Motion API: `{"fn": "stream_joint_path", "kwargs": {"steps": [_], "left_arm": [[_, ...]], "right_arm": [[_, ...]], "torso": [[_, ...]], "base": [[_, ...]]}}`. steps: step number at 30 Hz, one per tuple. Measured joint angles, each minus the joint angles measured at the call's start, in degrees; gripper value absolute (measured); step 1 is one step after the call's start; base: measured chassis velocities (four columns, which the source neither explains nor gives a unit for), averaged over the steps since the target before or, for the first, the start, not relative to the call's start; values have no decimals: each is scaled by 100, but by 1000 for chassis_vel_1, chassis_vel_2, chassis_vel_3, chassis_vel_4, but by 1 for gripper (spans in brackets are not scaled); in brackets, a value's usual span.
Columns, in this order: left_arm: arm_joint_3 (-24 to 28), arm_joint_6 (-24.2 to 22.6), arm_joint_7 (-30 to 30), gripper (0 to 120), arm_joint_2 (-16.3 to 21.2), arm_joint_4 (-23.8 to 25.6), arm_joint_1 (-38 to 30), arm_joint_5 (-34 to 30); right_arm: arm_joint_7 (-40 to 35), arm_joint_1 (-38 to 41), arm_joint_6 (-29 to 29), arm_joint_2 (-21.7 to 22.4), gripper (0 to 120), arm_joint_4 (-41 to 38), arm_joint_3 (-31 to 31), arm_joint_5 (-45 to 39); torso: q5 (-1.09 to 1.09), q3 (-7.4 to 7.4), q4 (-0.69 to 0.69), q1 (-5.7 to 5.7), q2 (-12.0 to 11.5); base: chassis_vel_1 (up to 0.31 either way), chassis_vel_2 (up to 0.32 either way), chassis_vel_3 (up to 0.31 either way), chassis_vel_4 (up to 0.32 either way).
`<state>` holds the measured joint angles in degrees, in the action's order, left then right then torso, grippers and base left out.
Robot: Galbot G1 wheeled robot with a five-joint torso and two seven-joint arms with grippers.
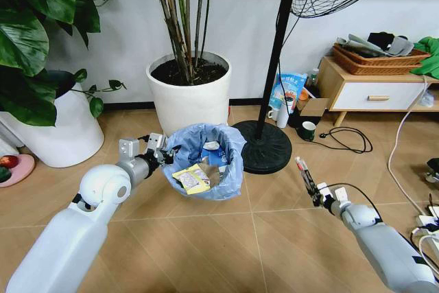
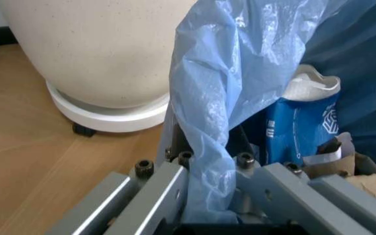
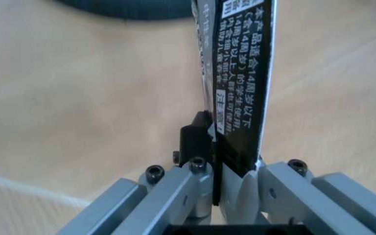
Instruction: Pick up the trash bin and place the garbage on the floor into it.
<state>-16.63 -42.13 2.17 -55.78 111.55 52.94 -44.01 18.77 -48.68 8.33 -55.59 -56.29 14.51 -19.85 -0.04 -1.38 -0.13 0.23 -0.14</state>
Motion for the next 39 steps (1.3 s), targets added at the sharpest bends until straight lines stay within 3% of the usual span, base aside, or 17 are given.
{"fn": "stream_joint_path", "kwargs": {"steps": [6, 17, 23, 30, 39], "left_arm": [[-133, 0, 77, 0, 98, 118, 188, -13], [-61, 0, 122, 0, 96, 134, 165, -34], [10, 0, 121, 0, 95, 104, 131, -40], [98, 0, 87, 0, 100, 1, -11, -72], [325, 0, 85, 0, 95, -142, -287, -171]], "right_arm": [[-152, -14, 180, 252, 0, -1538, -17, -798], [-279, 168, 530, 647, 0, -3342, -30, -1588], [-431, 312, 961, 853, 0, -4764, -168, -2618], [-495, 876, 1327, 987, 0, -5506, -731, -3470], [-587, 1310, 1454, 1070, 0, -5976, -1758, -3788]], "torso": [[1, 0, 2, 0, 0], [-1, 1, -1, 0, 0], [-2, 1, 1, 0, 0], [-2, 1, 1, 0, 0], [-3, 1, 1, 0, 0]], "base": [[0, 0, 0, 0], [0, 0, 0, 0], [0, 0, 0, 0], [0, 0, 0, 0], [0, 0, 0, 0]]}}
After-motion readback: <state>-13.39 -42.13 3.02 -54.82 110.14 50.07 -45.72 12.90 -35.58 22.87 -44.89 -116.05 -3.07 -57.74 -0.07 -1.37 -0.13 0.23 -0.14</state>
